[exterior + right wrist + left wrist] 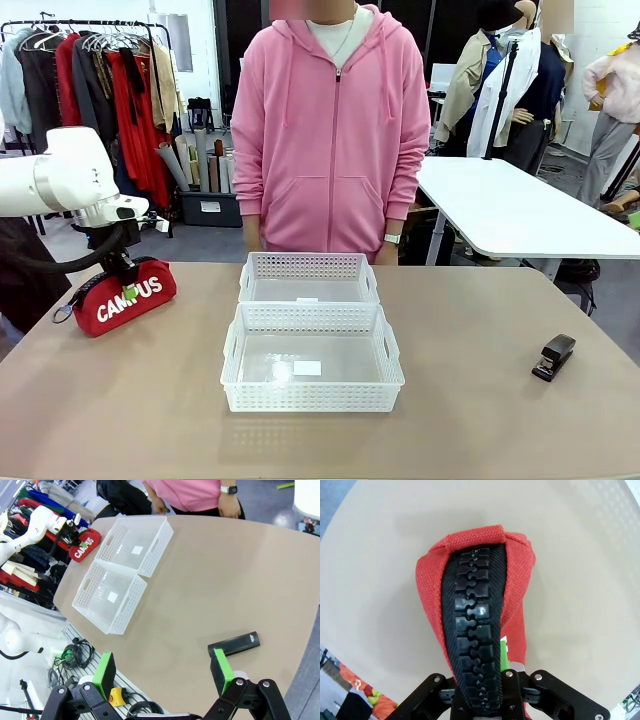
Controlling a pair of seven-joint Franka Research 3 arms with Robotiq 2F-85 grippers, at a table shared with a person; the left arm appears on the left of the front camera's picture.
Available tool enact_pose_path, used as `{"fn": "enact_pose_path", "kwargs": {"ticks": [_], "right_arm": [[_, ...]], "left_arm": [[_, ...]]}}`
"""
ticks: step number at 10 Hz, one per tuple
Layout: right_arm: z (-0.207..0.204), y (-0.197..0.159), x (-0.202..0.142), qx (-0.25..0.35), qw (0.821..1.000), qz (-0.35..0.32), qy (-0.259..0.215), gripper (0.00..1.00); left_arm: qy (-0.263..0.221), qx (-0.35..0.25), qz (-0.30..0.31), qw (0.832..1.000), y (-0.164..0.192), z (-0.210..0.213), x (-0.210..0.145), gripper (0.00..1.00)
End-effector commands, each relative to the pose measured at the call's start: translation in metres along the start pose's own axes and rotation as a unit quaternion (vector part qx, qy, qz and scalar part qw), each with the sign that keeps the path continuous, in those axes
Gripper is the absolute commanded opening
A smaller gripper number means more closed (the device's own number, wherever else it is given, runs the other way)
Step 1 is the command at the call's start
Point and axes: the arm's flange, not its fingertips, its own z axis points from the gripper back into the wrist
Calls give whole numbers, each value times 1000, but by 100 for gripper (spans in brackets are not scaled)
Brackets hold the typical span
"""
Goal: Distribute items into two baskets.
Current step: Pick up the Pencil pouch that the person points to.
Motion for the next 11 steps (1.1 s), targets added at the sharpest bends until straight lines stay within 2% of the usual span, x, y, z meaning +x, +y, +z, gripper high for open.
{"fn": "enact_pose_path", "kwargs": {"ticks": [1,5,8,11], "right_arm": [[0,1,0,-1,1000,2,-2,100],[0,1,0,-1,1000,2,-2,100],[0,1,0,-1,1000,2,-2,100],[0,1,0,-1,1000,2,-2,100]], "left_arm": [[-10,8,-24,1000,-10,19,0,0],[-11,64,-65,996,-54,138,-24,0],[-8,90,-161,983,-128,214,-36,0],[14,71,-208,976,-144,224,-27,0]]}}
